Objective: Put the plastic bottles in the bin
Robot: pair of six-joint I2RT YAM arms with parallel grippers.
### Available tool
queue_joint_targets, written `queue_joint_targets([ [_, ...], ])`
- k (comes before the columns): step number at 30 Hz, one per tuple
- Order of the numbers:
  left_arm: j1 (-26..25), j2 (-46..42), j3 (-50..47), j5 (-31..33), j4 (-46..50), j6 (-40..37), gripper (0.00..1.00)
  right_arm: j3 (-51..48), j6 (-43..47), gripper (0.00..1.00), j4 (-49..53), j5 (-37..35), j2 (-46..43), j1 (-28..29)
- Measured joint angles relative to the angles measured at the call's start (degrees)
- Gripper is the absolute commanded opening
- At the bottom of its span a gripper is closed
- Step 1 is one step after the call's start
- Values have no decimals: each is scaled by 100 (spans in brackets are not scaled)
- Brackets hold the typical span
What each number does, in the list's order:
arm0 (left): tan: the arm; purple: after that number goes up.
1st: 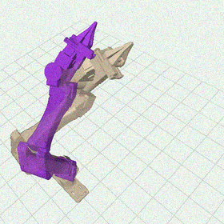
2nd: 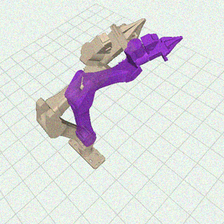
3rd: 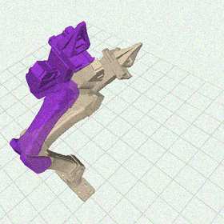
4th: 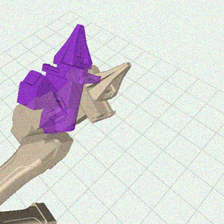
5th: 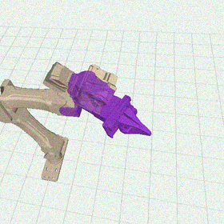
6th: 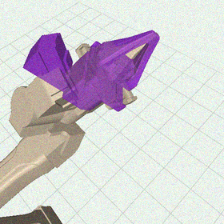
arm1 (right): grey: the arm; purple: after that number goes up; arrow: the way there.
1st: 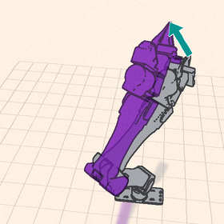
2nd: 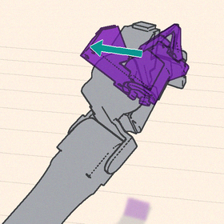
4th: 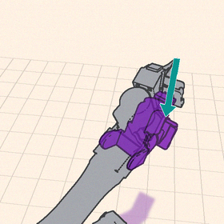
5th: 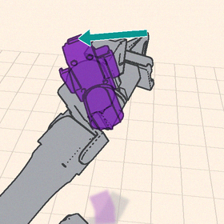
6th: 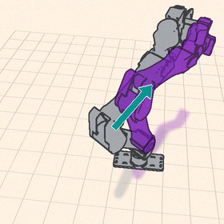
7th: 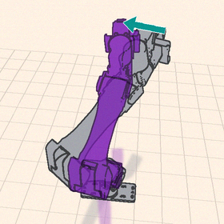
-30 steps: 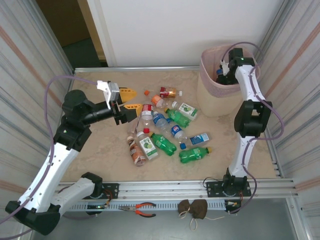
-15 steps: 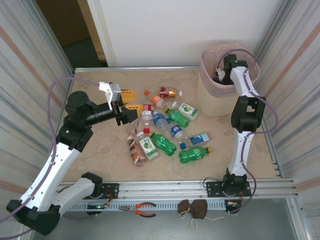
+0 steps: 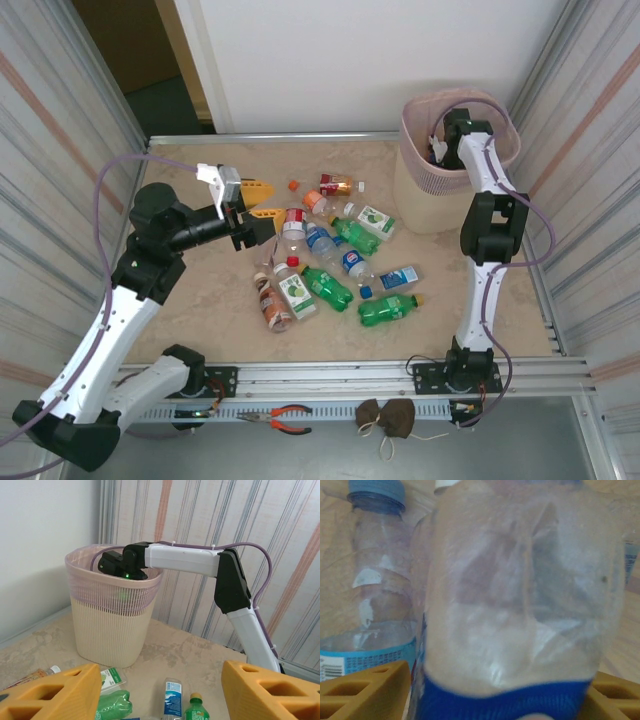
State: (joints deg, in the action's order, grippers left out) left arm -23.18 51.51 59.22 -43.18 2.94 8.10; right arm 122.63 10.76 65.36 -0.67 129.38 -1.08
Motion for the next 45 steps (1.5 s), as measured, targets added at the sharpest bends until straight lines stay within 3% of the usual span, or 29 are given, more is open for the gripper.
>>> queue_joint_targets([
  [12,0,-9,0,254,33,166,65,455,-127,77,131,-83,-1086,46],
  [23,0,151,0,1128,813,546,63,452,-457,76,85,-61,-2052,186],
  [36,4,538,-7,2922,2618,2317,63,-1078,-940,75,-544,79,-3976,719],
  [45,-616,675,-793,3698,3486,3727,63,-2435,-1213,75,-953,223,-5086,973],
])
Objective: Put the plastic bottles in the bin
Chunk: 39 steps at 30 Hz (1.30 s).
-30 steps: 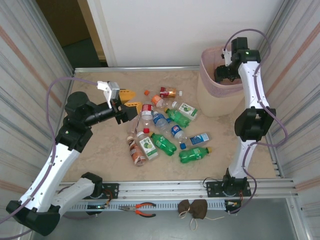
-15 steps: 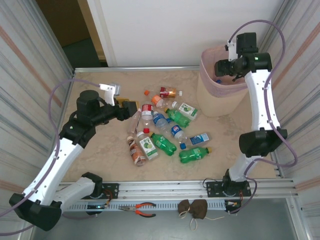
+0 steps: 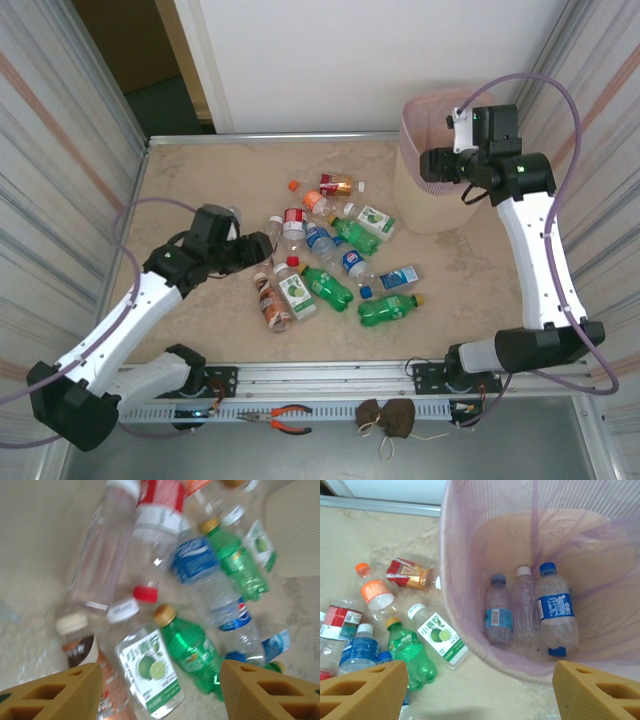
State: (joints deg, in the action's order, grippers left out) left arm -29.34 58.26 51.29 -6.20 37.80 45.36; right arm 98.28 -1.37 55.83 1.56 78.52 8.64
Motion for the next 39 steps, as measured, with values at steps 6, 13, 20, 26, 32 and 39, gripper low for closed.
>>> queue_joint_targets([
  [6,-219,358,-505,35,92,538,61,-529,-68,75,-144,26,-385,9],
  [13,-208,1062,-822,28,-195,785,60,-763,-83,75,-192,98,-470,9],
  [20,42,1558,-1032,-151,-754,892,58,-772,-81,75,-208,131,-474,35],
  [26,166,1860,-1178,-282,-997,894,57,-772,-81,75,-210,131,-474,44],
  [32,203,2120,-1266,-345,-1215,892,52,-772,-81,75,-212,129,-476,103],
  [39,240,2186,-1327,-391,-1373,894,45,-772,-81,75,-212,127,-527,146],
])
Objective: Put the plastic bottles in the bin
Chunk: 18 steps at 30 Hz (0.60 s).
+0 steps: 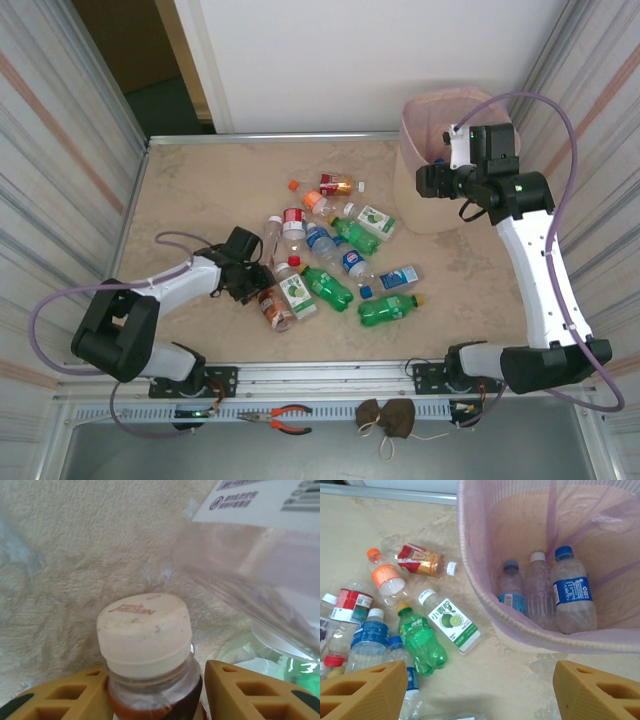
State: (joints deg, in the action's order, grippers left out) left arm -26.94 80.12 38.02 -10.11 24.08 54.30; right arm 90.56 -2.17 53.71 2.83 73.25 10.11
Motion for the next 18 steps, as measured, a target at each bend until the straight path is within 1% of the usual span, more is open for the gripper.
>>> queue_joint_targets([
  [3,0,-9,-2,4,4,-2,41,0,0,75,2,-2,-59,20],
  [8,31,-245,-13,9,76,-28,37,0,0,75,2,-22,-153,66],
  [12,103,-726,-11,33,236,-107,36,0,0,75,0,-42,-229,166],
  [18,114,-1742,105,136,468,-553,37,-59,-9,74,-129,-44,-448,428],
])
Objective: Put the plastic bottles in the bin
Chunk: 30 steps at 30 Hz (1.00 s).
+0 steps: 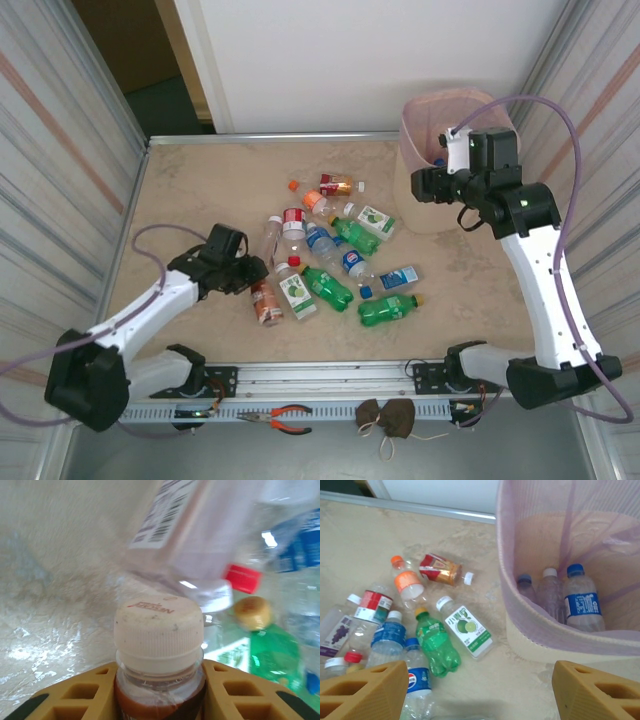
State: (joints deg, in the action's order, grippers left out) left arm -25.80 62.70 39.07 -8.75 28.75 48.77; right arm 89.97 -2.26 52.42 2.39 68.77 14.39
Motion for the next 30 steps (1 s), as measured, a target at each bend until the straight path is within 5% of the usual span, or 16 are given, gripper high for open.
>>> queue_joint_targets([
  [8,63,-1276,363,-254,-612,-957,35,-984,-369,73,-1110,951,-831,304],
  [16,85,-1587,726,-1456,-2024,-2081,32,-2140,-892,74,-2920,2151,-1447,1086],
  [30,83,-1106,1690,-3143,-3904,-2647,24,-2625,-883,83,-5025,2315,-887,2994],
])
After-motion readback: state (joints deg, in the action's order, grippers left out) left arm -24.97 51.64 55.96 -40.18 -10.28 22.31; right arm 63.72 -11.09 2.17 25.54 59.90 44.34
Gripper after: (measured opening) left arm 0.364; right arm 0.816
